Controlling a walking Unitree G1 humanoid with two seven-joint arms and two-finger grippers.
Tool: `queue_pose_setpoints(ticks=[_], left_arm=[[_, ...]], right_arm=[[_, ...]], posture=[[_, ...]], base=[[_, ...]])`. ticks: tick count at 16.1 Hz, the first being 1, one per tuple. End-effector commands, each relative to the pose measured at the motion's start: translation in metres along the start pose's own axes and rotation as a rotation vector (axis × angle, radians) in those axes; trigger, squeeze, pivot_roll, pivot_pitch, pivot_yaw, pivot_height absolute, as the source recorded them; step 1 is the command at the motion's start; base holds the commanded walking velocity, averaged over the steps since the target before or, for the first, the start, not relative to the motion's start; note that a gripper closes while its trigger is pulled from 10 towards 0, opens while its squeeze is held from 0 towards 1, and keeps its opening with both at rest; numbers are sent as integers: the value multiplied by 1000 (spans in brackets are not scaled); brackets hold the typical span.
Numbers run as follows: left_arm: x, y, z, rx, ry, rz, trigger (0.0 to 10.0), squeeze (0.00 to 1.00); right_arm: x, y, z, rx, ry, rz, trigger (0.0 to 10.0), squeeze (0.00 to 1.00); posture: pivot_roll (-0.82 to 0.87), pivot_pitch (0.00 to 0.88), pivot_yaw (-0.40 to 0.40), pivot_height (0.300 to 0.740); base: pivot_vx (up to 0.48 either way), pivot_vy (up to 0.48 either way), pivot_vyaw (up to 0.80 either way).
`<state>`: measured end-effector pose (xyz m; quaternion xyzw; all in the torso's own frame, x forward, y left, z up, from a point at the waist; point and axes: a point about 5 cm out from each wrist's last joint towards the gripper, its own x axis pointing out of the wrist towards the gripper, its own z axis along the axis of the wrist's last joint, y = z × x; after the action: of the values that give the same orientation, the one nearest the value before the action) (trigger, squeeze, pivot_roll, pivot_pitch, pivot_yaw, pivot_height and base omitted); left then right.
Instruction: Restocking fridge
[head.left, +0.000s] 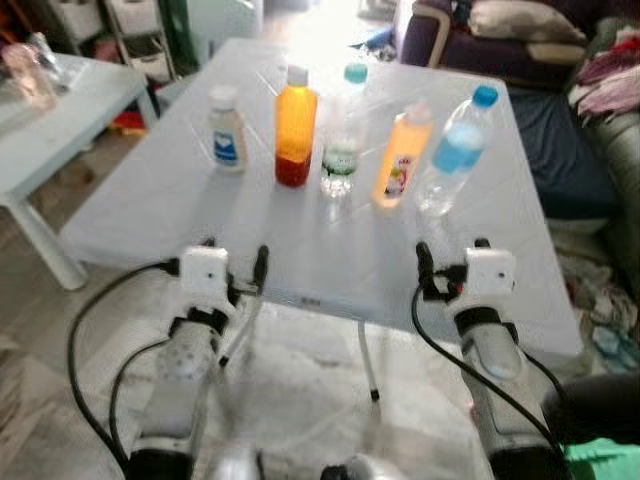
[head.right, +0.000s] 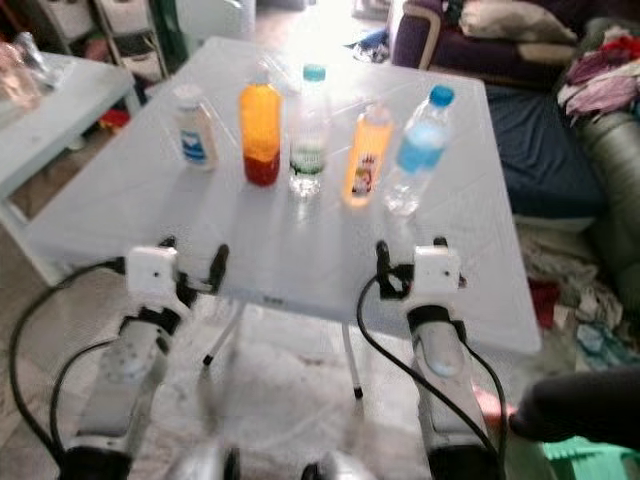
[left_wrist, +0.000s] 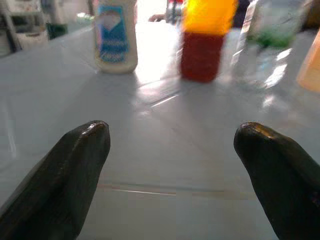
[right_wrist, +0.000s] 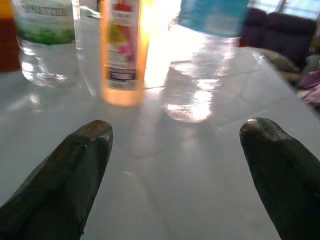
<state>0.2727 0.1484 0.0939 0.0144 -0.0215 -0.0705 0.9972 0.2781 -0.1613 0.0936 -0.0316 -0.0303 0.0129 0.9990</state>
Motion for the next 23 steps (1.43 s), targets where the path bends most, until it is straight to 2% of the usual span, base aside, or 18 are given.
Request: queue_pose_setpoints(ticks=[1,4,14,16,19,21,23], left_arm=[[0,-1,2,-11,-6,10,10000,0],[1,-2,3,-13,-10,4,10000,0],[2,-3,6,-33,-21,11,10000,0],[3,-2,8,-39,-30,9,10000,0],[4,-3,13,-56,-53,-17,10000,0],[6,-3,16,-60,-68,-19,10000,0],[8,-2,18,-64,-77,-13,10000,0]], right_arm=[[0,-1,4,-47,-26,2,10000,0],[2,-7,13,-97,-65,-32,10000,0],[4,-9,14,-106,-68,-54,10000,0],[11,-19,44,-218,-194,-118,10000,0],[22,-28,76,-250,-306,-183,10000,0],[22,-25,76,-242,-301,-175,10000,0],[20,-23,66,-211,-256,-174,10000,0]], posture=[[100,127,-61,740],[97,125,-57,740],[98,118,-55,740],[99,118,-51,740],[96,116,-46,740],[96,116,-46,740],[101,114,-48,740]], base=[[0,0,0],[0,0,0],[0,0,0],[0,0,0],[0,0,0],[0,0,-241],[0,0,-800]])
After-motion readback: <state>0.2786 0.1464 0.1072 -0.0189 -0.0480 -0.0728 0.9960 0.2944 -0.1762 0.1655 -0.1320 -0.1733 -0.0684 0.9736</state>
